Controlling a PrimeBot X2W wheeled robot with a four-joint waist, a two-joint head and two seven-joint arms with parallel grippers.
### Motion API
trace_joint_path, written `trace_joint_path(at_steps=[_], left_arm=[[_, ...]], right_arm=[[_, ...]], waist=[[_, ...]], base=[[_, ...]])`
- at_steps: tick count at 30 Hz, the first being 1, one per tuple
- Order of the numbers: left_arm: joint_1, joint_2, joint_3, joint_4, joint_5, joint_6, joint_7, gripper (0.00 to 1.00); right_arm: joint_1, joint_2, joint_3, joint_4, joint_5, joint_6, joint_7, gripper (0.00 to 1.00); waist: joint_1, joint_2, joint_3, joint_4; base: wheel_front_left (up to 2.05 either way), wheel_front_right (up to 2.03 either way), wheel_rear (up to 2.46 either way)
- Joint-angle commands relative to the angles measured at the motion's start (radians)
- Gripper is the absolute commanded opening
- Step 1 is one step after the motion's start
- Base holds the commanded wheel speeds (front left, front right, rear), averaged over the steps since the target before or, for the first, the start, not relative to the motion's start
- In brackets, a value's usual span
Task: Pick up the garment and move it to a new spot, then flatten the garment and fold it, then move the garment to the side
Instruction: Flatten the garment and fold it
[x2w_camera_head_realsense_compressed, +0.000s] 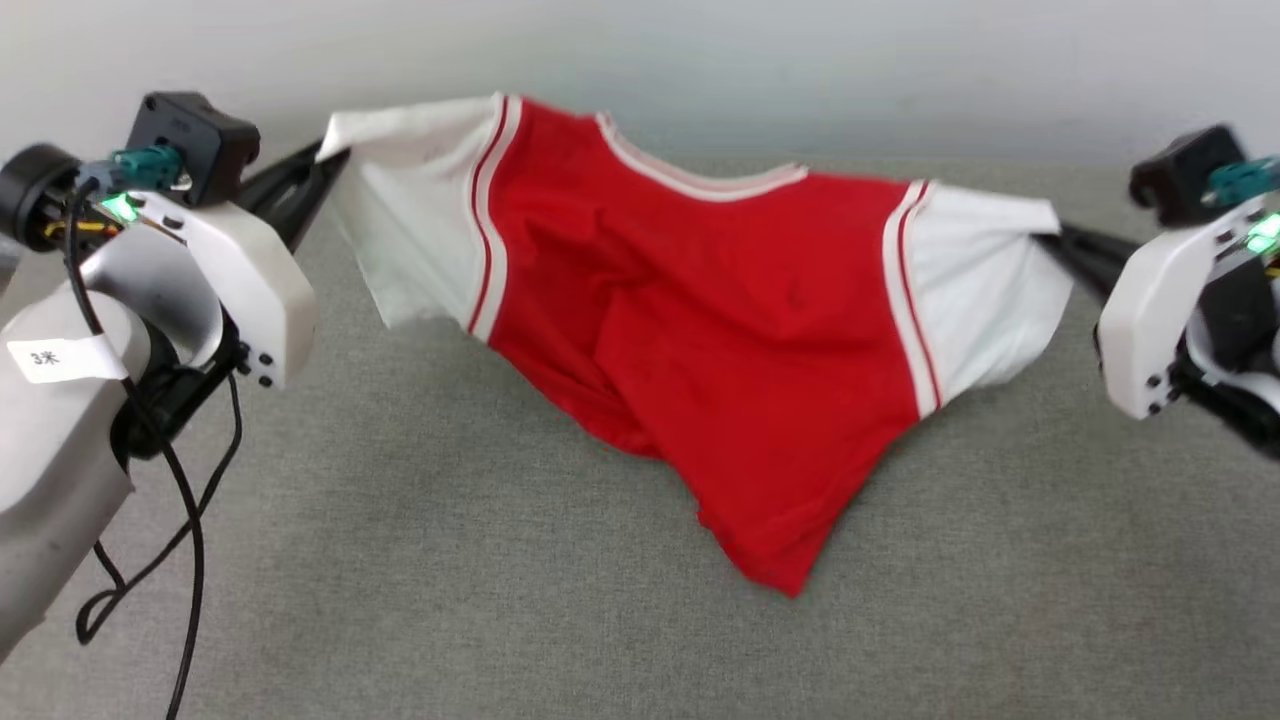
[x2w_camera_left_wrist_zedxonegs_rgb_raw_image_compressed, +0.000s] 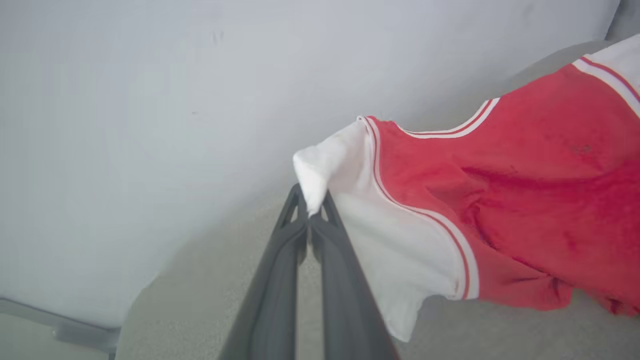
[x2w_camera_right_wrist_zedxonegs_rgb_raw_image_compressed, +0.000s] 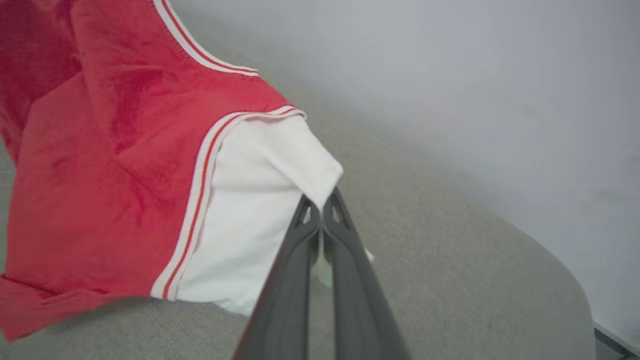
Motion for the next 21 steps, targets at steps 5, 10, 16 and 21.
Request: trace_joint_path(at_steps=[5,10,16,21], left_arm=[[-0.052,0.017,0.041,-0.095,0.048,0.058,-0.062,0.00],[-0.116,0.023,0.076,-0.165,0.088,0.096,-0.095,0.00],[-0.208,0.010,0.115,-0.204,0.117,0.125,-0.115,0.00],[-0.286,-0.010,0.133,-0.199,0.120,0.118,-0.100,0.00]], right_arm=[[-0.029,-0.009,-0.116,-0.051,-0.048,-0.001,-0.054,0.00],[-0.046,0.007,-0.246,-0.111,-0.111,-0.001,-0.079,0.00],[-0.076,0.054,-0.409,-0.185,-0.216,-0.001,-0.082,0.00],[-0.117,0.099,-0.494,-0.241,-0.286,-0.001,-0.044,0.00]], waist=[[-0.0001,-0.0001,-0.047,-0.009],[-0.0001,-0.0001,-0.063,-0.012],[-0.0001,-0.0001,-0.049,-0.014],[-0.0001,-0.0001,0.000,-0.015]], base=[[0.00,0.00,0.00],[0.00,0.00,0.00],[0.00,0.00,0.00],[0.00,0.00,0.00]])
